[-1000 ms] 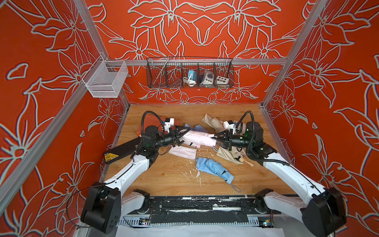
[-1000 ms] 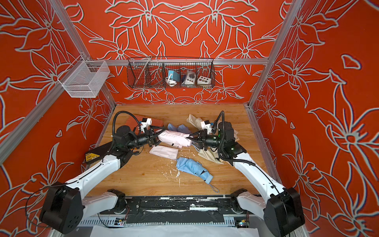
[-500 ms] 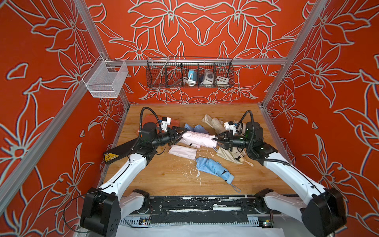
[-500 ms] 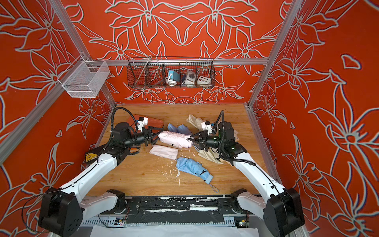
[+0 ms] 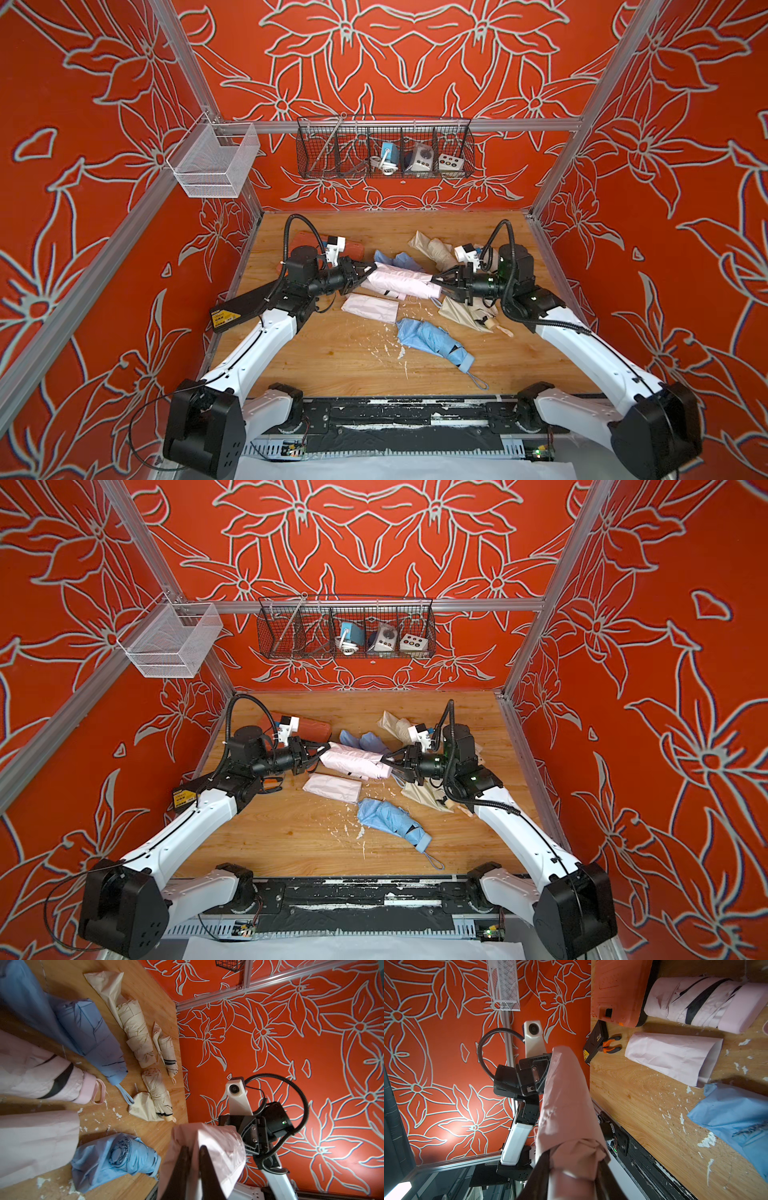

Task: Take umbrellas out of sleeves
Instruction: Take out the umbrella from the umbrella sleeve.

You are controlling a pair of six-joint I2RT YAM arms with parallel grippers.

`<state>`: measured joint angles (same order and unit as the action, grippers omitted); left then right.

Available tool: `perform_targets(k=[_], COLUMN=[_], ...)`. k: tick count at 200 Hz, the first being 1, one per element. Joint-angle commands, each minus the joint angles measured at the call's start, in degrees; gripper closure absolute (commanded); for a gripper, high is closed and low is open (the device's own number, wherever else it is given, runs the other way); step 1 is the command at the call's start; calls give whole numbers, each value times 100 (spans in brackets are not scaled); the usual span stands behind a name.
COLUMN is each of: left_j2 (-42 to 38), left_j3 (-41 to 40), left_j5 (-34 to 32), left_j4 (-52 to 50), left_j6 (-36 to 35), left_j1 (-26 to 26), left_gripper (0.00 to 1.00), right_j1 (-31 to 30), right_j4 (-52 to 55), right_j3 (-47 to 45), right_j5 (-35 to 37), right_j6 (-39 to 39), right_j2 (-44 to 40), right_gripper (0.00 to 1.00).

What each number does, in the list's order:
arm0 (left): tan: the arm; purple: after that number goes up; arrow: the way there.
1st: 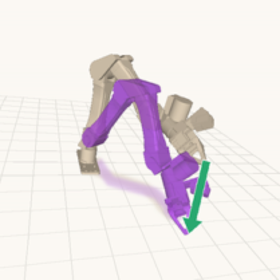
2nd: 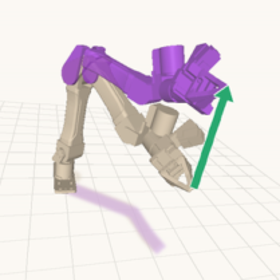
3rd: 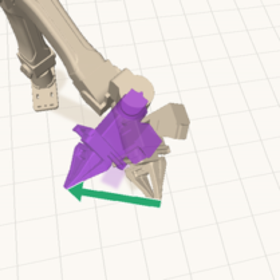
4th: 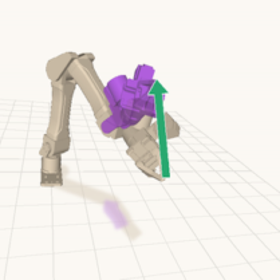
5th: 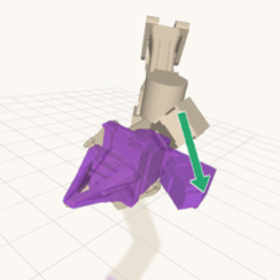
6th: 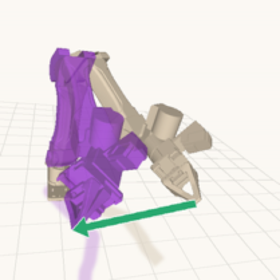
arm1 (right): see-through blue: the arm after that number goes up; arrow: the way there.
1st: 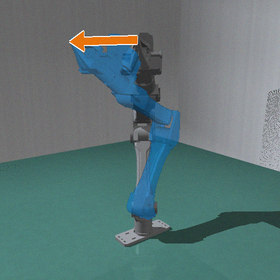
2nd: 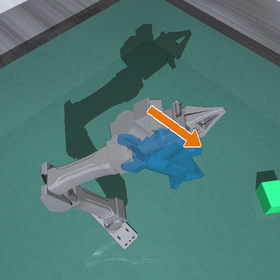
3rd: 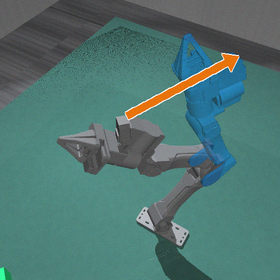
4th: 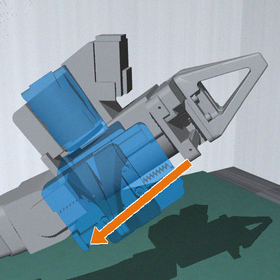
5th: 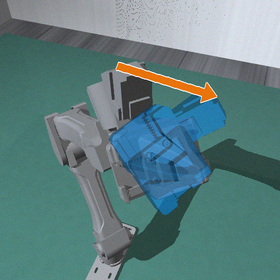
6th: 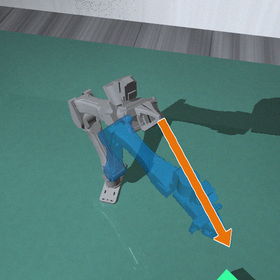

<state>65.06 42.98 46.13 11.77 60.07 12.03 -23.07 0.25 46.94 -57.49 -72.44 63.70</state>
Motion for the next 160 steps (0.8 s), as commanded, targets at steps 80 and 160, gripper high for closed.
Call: perform_targets(k=[80, 160], left_j2=[-37, -31], left_j3=[438, 673], left_j5=[-363, -944], left_j4=[-889, -1631], left_j6=[-579, -820], left_j1=[-116, -392], left_gripper=[100, 100], right_j1=[53, 154], right_j4=[449, 699], right_j3=[237, 254], right_j5=[43, 44], right_j6=[327, 481], right_j2=[-46, -147], right_gripper=[95, 96])
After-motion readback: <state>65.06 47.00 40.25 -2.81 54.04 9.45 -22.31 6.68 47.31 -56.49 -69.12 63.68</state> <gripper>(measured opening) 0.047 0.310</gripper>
